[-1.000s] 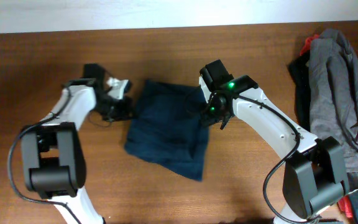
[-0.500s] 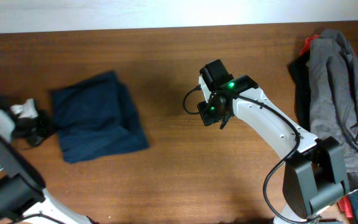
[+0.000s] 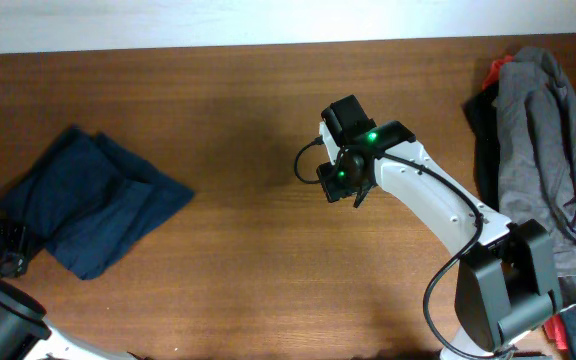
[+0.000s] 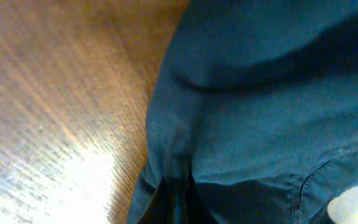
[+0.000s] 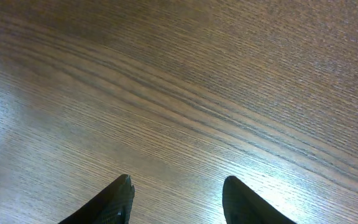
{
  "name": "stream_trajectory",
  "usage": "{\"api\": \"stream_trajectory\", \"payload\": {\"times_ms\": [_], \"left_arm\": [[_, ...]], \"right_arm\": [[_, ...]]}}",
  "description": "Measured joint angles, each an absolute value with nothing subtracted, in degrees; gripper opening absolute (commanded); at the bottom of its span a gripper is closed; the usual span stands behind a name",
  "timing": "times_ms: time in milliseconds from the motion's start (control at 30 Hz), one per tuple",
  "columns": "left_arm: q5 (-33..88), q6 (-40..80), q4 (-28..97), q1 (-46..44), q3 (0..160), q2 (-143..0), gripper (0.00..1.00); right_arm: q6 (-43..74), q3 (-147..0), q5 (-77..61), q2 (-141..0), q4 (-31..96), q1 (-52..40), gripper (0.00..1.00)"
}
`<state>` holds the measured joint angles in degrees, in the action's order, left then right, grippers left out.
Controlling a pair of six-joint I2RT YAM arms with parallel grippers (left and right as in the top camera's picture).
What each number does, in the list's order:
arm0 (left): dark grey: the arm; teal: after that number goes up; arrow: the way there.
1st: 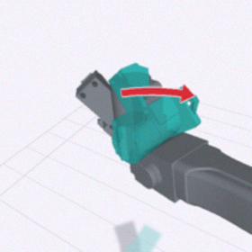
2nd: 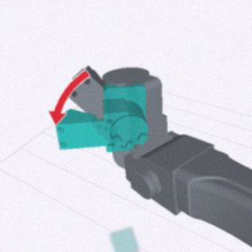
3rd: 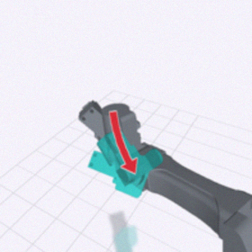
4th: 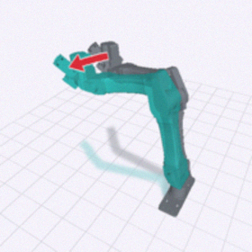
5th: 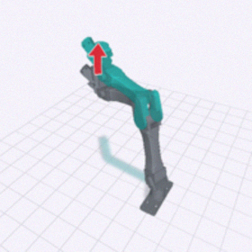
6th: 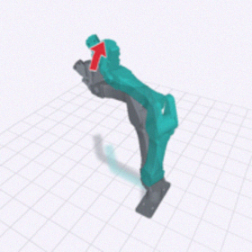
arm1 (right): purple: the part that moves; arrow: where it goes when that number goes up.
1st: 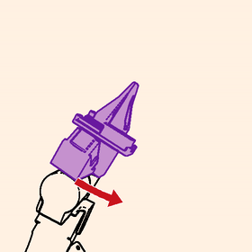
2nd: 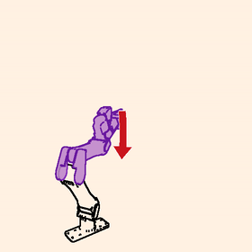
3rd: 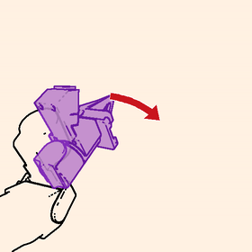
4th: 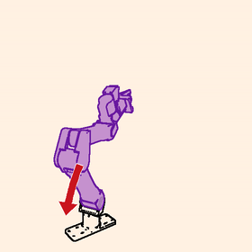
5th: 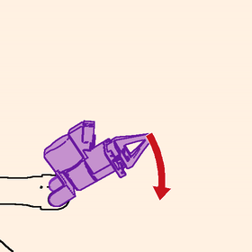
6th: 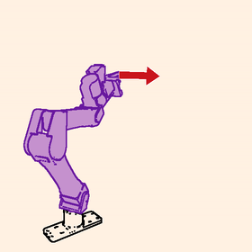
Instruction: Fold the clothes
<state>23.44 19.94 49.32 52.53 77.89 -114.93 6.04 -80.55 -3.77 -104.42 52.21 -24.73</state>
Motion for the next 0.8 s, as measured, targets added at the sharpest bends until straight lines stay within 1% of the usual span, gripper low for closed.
{"api": "stream_trajectory", "payload": {"times_ms": [67, 100, 167, 267, 333, 433, 533, 567, 633, 700, 800], "left_arm": [[23.6, 22.3, 49.2, 52.5, 77.9, -114.9, 0.01], [24.0, 23.2, 49.2, 52.5, 77.9, -114.9, 0.02], [25.7, 24.4, 49.2, 52.4, 77.9, -114.9, 0.15], [27.6, 25.3, 49.5, 51.8, 77.9, -114.9, 0.28], [26.4, 25.0, 50.8, 51.4, 77.9, -114.9, 0.33], [21.2, 24.3, 53.6, 51.0, 77.9, -114.9, 0.36], [15.9, 23.2, 56.5, 51.0, 77.9, -114.9, 0.35], [14.7, 23.0, 57.0, 51.0, 77.9, -114.9, 0.32], [13.1, 22.7, 57.2, 50.7, 77.8, -114.9, 0.16], [12.1, 22.2, 56.8, 49.9, 77.1, -114.9, 0.07], [11.6, 21.9, 55.7, 47.8, 74.9, -114.8, 0.05]], "right_arm": [[6.0, -80.6, -3.8, -104.4, 52.2, -24.7, 0.52], [6.0, -80.6, -3.8, -104.4, 52.2, -24.7, 0.52], [6.0, -80.6, -3.8, -104.4, 52.1, -24.7, 0.52], [6.0, -80.6, -3.8, -104.4, 51.8, -24.7, 0.53], [6.0, -80.6, -3.9, -104.4, 51.8, -24.7, 0.53], [6.1, -80.6, -4.0, -104.4, 51.8, -24.7, 0.56], [6.0, -80.6, -4.0, -104.4, 51.7, -24.7, 0.56], [6.0, -80.6, -4.0, -104.4, 51.5, -24.7, 0.56], [6.0, -80.6, -4.0, -104.4, 50.8, -24.7, 0.57], [6.0, -80.6, -4.0, -104.4, 50.3, -24.7, 0.57], [6.0, -80.6, -4.0, -104.4, 50.0, -24.7, 0.57]]}}
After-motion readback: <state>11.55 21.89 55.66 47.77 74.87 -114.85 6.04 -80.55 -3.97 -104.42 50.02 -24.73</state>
